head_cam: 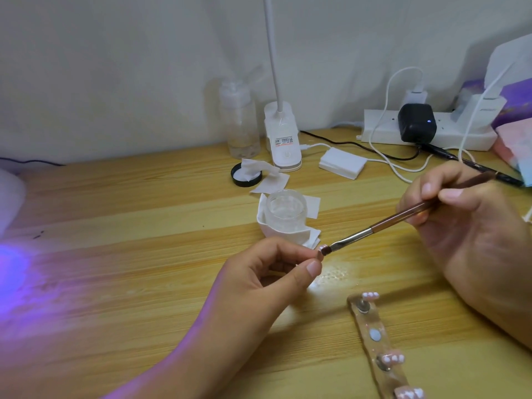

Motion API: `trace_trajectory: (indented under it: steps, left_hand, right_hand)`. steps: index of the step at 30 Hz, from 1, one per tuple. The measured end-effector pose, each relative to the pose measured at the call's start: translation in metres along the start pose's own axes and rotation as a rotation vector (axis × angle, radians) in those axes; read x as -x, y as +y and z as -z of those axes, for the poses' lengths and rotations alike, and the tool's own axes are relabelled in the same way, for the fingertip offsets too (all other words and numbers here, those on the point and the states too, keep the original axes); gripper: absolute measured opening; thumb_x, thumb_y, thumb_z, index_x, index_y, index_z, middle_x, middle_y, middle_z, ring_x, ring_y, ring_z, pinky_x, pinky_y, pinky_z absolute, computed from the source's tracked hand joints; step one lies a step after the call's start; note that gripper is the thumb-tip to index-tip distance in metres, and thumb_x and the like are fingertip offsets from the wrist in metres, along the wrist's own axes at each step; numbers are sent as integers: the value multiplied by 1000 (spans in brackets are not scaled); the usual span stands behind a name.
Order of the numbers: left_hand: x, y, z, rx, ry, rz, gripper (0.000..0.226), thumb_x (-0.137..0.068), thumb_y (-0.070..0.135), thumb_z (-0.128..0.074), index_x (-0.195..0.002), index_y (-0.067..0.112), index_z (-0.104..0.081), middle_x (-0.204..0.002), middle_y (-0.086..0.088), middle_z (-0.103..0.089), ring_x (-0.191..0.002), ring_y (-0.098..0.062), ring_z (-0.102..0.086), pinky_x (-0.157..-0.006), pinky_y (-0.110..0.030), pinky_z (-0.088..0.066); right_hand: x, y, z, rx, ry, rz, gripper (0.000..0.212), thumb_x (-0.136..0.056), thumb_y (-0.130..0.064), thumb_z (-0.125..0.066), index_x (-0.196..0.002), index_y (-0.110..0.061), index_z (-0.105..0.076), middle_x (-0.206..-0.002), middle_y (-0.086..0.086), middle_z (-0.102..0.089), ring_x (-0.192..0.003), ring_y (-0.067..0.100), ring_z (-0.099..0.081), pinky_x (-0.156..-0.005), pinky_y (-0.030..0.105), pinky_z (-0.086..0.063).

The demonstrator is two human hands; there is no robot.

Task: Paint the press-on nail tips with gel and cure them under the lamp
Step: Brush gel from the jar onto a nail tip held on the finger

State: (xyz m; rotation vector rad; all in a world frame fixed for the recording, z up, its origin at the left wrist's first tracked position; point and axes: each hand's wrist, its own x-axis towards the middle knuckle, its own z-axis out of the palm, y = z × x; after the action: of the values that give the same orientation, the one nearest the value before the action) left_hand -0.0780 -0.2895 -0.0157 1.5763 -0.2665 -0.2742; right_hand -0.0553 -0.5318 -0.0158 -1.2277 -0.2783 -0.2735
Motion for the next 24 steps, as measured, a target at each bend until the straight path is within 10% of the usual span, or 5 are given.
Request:
trace_trajectory:
  steps: [10,15,20,24]
  left_hand:
    - [-1,2,-1,15,4,-8,12,-72,31,-78,-84,30,-75,-92,7,-76,-79,-1,-66,-70,-14,-49]
    - [9,6,-6,-119,-36,-120,17,-76,40,-74,-89,30,-68,-96,3,-74,-87,-27,-65,-77,-29,-51]
    - [20,11,-20,-557,-111,-483,6,-84,33,-72,-87,32,-67,-104,23,-66,-96,-5,-59,-83,-12,-39]
    - [20,9,-29,-563,-38,-423,7,-78,40,-74,-81,34,-71,-85,19,-43,-82,-4,-50,-76,-5,-34]
  right_hand:
    - [3,0,-4,165,18,135,21,-79,-17,-49,-77,-28,-66,-76,-7,-60,-75,11,-55,-68,17,-48]
    - [1,-3,-8,138,80,106,21,-84,-17,-53,-80,-28,-70,-83,-7,-64,-75,10,-58,-70,18,-49]
    - [2,-5,-12,148,113,65,32,-89,-9,-47,-77,-27,-71,-81,-7,-65,-72,8,-59,-69,18,-50]
    - [2,-6,-13,156,99,40,28,-88,-13,-52,-76,-28,-72,-80,-8,-66,-72,7,-60,-69,18,-50]
